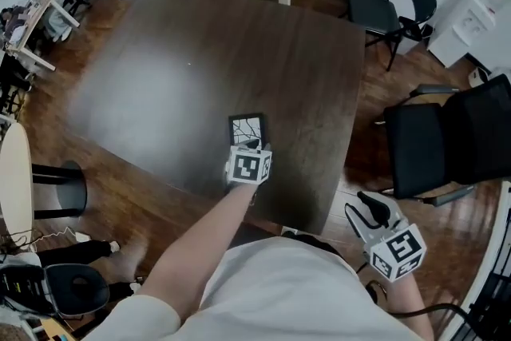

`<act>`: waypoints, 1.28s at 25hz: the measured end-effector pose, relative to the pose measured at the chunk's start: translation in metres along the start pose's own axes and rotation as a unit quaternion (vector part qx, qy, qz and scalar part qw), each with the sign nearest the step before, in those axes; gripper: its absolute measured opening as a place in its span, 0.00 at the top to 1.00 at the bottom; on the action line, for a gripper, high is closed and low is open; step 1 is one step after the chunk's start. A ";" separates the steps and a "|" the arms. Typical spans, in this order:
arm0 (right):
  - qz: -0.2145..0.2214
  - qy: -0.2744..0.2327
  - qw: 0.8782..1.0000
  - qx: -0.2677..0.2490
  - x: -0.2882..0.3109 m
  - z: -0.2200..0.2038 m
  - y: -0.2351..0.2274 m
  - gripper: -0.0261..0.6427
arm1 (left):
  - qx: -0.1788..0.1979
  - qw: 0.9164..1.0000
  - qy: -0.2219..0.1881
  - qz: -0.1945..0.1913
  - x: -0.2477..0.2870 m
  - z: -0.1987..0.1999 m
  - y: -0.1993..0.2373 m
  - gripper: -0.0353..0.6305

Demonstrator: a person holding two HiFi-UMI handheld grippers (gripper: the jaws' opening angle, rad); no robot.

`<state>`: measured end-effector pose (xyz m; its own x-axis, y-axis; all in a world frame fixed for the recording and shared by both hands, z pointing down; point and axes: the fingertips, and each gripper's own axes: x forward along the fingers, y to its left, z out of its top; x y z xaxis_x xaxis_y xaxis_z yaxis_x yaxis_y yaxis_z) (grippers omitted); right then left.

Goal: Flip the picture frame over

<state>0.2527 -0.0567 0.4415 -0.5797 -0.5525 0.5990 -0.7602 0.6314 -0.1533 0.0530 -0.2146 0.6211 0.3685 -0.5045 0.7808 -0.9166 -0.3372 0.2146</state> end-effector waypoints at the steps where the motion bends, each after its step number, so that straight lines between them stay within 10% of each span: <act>1: -0.001 0.007 1.000 0.002 0.000 -0.002 -0.003 0.75 | -0.006 1.000 0.003 0.005 0.005 -0.001 0.002 0.79; 23: 0.065 0.129 0.989 -0.016 0.059 -0.003 -0.007 0.74 | -0.046 0.997 0.030 0.061 0.012 -0.012 0.007 0.84; 32: 0.059 0.132 0.989 -0.012 0.066 -0.002 -0.004 0.74 | -0.068 0.998 0.009 0.003 0.001 -0.008 -0.001 0.85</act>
<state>0.2178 -0.0950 0.4831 -0.5640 -0.3149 0.7634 -0.6828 0.6977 -0.2166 0.0532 -0.2080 0.6265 0.3617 -0.4911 0.7925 -0.9316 -0.2224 0.2874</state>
